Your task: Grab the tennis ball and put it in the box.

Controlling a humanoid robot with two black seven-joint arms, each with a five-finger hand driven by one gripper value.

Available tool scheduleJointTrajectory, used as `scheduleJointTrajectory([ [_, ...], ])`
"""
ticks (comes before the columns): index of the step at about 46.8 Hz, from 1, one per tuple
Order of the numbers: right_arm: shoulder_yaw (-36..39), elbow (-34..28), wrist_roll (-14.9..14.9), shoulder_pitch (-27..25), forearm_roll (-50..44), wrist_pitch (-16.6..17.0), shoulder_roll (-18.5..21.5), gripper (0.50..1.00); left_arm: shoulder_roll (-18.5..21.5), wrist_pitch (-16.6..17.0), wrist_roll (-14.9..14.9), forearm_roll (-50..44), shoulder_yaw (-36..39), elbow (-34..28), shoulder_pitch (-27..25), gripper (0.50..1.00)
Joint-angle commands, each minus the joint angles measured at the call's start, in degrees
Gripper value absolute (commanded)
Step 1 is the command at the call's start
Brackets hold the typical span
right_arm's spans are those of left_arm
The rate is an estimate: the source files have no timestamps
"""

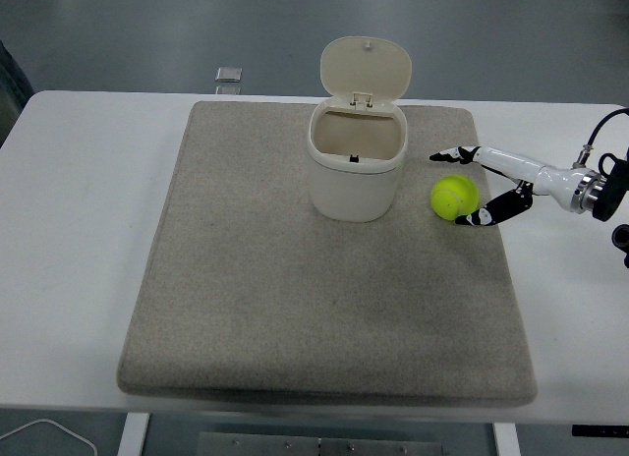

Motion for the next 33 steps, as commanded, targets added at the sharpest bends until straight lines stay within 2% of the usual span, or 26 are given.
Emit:
scheduleJointTrajectory([
  [1,-0.1,-0.4,0.0,-0.1,0.0,-0.1,0.4,0.921,0.0,0.0,0.0,0.0,0.0,0.0,0.0,0.992],
  [16,-0.8,-0.4,0.0,-0.2,0.0,-0.8,0.6,0.917,0.0,0.0,0.0,0.0,0.0,0.0,-0.1,0.99],
  [24,-1.4,-0.4,0.0,-0.2,0.0,-0.8,0.6,0.897,0.0,0.0,0.0,0.0,0.0,0.0,0.0,0.992],
  [33,-2.5,-0.4,0.0,-0.2,-1.1,-0.7,0.6,0.75,0.0,0.0,0.0,0.0,0.0,0.1,0.0,0.992],
])
